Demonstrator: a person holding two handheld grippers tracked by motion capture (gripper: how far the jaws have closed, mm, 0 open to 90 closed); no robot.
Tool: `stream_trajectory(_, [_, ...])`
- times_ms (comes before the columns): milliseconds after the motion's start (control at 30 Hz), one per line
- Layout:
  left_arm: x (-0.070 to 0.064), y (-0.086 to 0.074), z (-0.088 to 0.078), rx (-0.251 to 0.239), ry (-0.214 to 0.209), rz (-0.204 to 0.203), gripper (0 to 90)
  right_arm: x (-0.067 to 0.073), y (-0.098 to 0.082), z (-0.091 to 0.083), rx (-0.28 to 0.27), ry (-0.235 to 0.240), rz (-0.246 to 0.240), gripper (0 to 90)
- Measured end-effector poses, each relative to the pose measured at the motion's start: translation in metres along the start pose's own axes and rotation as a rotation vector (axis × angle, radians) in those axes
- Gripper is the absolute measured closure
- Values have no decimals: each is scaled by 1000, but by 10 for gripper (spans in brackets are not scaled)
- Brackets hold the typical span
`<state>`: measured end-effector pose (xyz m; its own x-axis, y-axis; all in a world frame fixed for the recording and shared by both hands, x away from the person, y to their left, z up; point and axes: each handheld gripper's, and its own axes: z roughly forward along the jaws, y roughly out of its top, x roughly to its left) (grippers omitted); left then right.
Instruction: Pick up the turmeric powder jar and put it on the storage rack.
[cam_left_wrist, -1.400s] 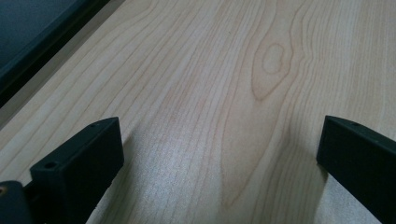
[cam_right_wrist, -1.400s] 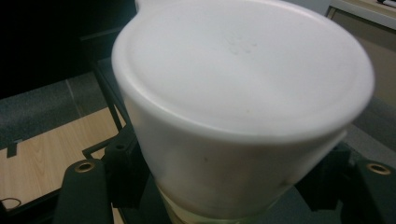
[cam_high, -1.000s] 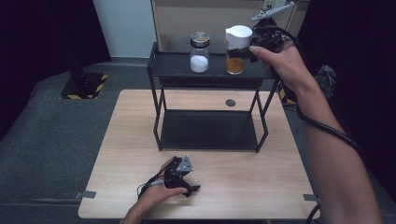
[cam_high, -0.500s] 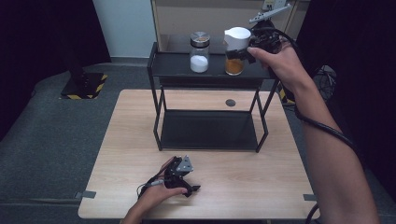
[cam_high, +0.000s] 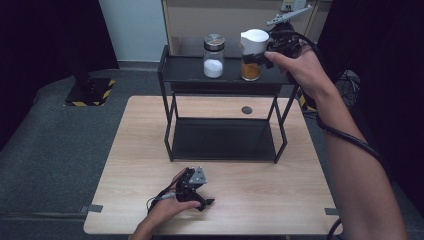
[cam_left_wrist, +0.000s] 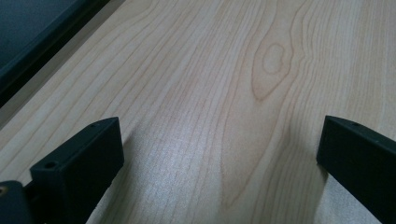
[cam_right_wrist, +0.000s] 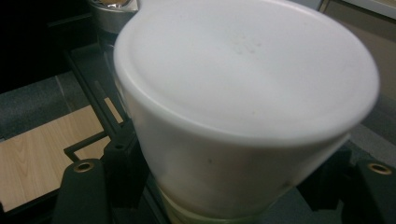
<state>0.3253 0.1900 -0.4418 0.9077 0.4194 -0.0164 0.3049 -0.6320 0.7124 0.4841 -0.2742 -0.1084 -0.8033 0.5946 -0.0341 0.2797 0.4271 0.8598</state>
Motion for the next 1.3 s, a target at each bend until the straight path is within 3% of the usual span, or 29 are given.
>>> stream_trajectory(333, [0,0,0,0,0,0,0,2,3,0,12,-4,-8,238])
stream_trajectory(700, [-1,0,0,0,3,-3,0,14,4,-14,19,-56,-13,107])
stream_trajectory(833, [-1,0,0,0,3,-3,0,22,-4,-25,-1,-89,-5,57])
stream_trajectory(1000, [-1,0,0,-1,3,-3,0,32,-17,-37,-33,-90,-16,53])
stream_trajectory(1300, [-1,-1,0,-3,3,-6,0,59,-28,-46,-22,-106,-31,52])
